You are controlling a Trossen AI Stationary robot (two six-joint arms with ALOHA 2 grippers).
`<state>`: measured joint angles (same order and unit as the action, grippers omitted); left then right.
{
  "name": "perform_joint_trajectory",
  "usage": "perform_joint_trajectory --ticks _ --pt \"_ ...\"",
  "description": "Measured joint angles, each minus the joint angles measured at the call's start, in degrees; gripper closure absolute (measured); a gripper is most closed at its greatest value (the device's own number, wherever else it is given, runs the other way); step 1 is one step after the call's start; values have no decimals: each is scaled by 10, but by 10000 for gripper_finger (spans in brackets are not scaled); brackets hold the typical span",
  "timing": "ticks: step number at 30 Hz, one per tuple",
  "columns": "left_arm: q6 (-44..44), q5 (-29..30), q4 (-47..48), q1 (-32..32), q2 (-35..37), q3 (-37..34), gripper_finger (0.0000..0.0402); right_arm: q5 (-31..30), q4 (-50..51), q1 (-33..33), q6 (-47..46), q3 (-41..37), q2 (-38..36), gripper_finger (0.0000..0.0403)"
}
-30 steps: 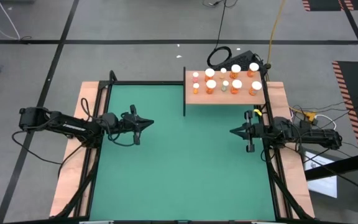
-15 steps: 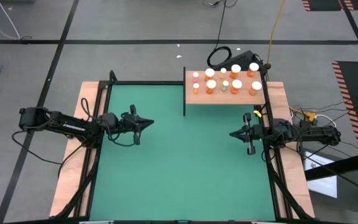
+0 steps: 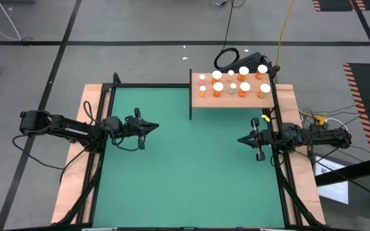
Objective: Pick and place medicine bottles onto shelf by color
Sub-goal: Return to Home Position
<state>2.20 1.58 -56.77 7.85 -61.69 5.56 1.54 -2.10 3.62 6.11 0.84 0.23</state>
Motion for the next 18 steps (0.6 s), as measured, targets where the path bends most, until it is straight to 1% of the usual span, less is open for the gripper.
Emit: perform_joint_trajectory --ticks 3,7,8,10,14,16,18 --pt "0 6 -3 0 0 0 382 0 -1 0 0 0 0 403" --pt "-5 57 -5 1 0 0 382 0 -2 0 -12 0 0 403" --pt "-1 59 -4 4 0 0 382 0 -2 0 -12 0 0 403" --pt "7 40 -4 10 0 0 383 0 -2 0 -9 0 0 403" --pt "19 -31 -3 28 0 0 389 0 -2 0 -9 0 0 403" --pt "17 -39 -1 36 0 0 397 0 -2 0 -9 0 0 403" --pt "12 -39 -3 46 0 -9 396 0 -2 0 -9 0 0 403"
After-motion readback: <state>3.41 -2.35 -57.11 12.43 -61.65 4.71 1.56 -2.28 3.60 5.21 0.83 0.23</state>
